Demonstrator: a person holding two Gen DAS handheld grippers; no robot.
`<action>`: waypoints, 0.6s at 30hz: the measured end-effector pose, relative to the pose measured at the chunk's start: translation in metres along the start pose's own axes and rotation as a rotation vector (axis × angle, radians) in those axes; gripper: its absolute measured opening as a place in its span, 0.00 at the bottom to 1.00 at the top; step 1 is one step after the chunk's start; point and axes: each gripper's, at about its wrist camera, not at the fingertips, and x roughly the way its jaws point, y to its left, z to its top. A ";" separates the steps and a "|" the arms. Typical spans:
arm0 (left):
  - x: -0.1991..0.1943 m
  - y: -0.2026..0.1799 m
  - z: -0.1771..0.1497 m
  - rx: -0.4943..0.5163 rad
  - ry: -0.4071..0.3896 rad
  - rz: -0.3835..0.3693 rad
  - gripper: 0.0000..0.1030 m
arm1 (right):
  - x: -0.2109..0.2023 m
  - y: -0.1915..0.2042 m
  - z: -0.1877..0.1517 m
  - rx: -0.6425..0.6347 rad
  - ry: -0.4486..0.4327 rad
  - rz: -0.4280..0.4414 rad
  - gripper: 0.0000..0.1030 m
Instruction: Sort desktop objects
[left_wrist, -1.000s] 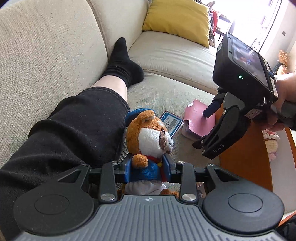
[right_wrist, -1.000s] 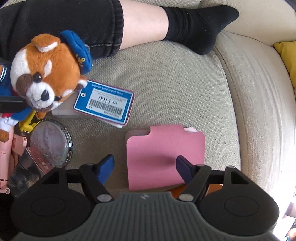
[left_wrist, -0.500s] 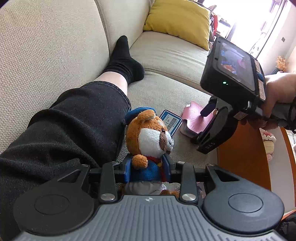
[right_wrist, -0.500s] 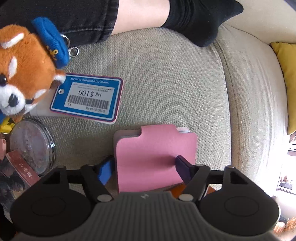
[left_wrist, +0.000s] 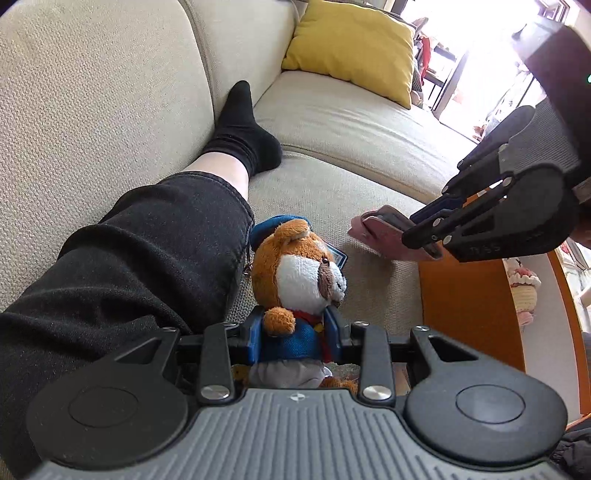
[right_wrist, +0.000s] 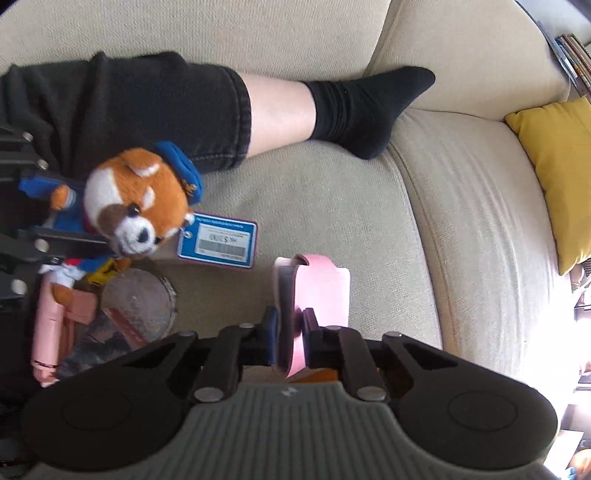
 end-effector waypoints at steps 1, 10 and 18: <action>-0.001 -0.001 0.000 0.002 -0.001 -0.002 0.38 | -0.009 0.000 -0.002 0.025 -0.014 0.038 0.12; 0.010 -0.019 0.006 0.032 0.011 -0.043 0.38 | 0.001 -0.005 -0.002 0.128 -0.022 0.168 0.13; 0.019 -0.022 0.005 0.052 0.038 -0.031 0.38 | 0.019 0.000 -0.002 0.112 0.019 0.109 0.21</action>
